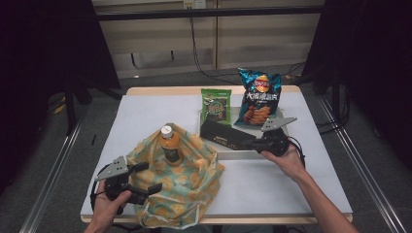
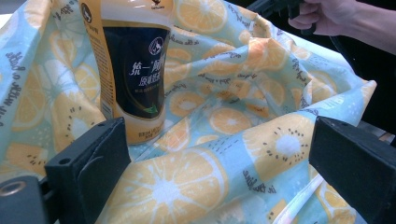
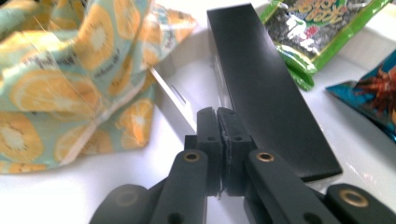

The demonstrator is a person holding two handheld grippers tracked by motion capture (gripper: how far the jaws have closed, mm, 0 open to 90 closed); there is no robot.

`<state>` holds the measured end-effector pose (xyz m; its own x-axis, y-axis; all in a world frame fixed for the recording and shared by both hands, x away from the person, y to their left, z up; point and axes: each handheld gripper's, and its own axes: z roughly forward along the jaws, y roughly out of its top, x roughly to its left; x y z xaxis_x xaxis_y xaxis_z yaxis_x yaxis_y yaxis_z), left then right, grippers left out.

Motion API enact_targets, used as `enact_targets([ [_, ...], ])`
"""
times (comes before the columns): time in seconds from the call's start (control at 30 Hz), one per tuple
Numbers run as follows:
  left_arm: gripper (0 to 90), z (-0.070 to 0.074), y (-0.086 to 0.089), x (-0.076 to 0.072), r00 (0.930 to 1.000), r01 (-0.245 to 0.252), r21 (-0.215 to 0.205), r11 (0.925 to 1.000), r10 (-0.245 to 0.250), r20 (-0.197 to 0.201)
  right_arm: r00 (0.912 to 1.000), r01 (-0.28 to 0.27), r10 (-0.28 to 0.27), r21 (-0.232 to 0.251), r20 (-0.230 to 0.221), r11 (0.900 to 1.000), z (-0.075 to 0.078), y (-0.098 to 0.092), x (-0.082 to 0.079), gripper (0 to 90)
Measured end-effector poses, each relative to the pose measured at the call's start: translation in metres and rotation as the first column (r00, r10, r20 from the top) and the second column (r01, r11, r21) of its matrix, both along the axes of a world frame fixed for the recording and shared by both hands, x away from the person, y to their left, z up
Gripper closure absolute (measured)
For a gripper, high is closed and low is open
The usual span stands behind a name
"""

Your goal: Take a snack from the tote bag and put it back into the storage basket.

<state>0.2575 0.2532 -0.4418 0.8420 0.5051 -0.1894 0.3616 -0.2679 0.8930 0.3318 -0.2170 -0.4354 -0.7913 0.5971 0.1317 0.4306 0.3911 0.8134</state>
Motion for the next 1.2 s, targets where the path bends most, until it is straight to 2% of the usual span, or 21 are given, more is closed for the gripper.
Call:
enact_targets([
  [0.23, 4.7, 0.0, 0.0, 0.0, 1.0, -0.004, -0.001, 1.0, 0.004, 0.002, 0.9994, 0.016, -0.017, -0.034, -0.03, 0.999, -0.013, -0.004, 0.003, 89.1],
  [0.4, 4.7, 0.0, 0.001, 0.0, 1.0, -0.004, -0.008, 1.0, 0.004, -0.001, 0.9989, 0.043, -0.044, -0.051, -0.017, 0.998, -0.014, -0.008, 0.003, 88.1],
  [0.73, 4.7, 0.0, 0.0, 0.0, 1.0, -0.006, 0.001, 1.0, 0.006, 0.002, 0.9958, 0.087, -0.089, -0.049, -0.024, 0.995, -0.015, -0.021, 0.004, 88.5],
  [1.0, 4.7, 0.0, 0.0, 0.0, 1.0, -0.004, 0.003, 1.0, 0.004, 0.0, 0.9851, 0.168, -0.17, -0.05, -0.026, 0.984, -0.019, -0.035, 0.009, 88.6],
  [1.2, 4.7, 0.0, 0.0, 0.0, 1.0, -0.005, 0.005, 1.0, 0.005, 0.0, 0.9796, 0.199, -0.2, -0.048, -0.021, 0.979, -0.019, -0.037, 0.013, 88.6],
])
